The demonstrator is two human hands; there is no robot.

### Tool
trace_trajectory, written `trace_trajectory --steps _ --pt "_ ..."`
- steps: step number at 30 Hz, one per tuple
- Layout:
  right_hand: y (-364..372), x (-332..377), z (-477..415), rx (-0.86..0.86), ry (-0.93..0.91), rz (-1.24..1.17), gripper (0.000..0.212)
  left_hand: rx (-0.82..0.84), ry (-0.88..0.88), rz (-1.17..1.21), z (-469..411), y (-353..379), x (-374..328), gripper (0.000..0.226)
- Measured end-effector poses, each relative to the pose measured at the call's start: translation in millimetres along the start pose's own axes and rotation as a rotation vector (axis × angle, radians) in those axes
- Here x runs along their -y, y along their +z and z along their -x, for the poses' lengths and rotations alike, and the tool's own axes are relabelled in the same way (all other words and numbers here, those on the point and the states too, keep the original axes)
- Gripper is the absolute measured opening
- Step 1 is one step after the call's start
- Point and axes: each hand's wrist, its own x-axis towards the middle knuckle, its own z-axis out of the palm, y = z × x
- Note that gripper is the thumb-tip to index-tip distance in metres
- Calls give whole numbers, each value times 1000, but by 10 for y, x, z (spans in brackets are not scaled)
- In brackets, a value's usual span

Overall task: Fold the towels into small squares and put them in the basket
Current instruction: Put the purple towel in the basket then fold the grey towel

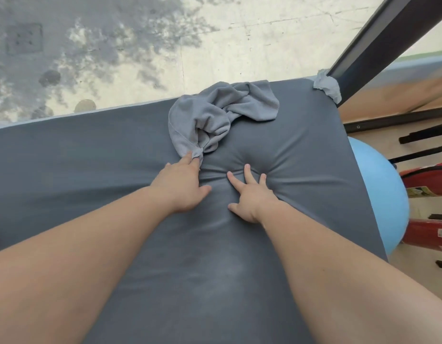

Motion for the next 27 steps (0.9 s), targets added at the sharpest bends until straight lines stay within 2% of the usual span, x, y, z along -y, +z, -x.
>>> trace_trajectory --steps 4,7,11,13,15,16,19,22,25,27 --pt "-111 17 118 -31 -5 -23 84 -83 13 272 646 74 95 57" --pt "-24 77 446 -159 -19 -120 88 -134 -42 442 1185 176 210 38" --pt "325 409 1212 -350 -308 -230 91 -209 -93 520 1871 282 305 12" --pt "491 611 1562 -441 -478 -232 70 -235 -51 538 2168 297 337 13" --pt "627 796 1834 -569 -607 -222 31 -285 9 553 2440 278 389 13" --pt "680 883 1967 -616 -632 -221 19 -320 32 568 2569 254 424 12" --pt "800 1125 2371 -623 -558 -251 18 -432 78 660 2950 158 548 12" --pt "953 1282 2701 -588 -441 -256 5 -502 108 779 3362 34 688 19" --pt "1102 1396 3022 -536 -350 -273 8 -548 160 849 3756 -86 844 18" --pt "1206 1440 3221 -562 -279 -283 7 -581 190 885 4007 -149 935 14"
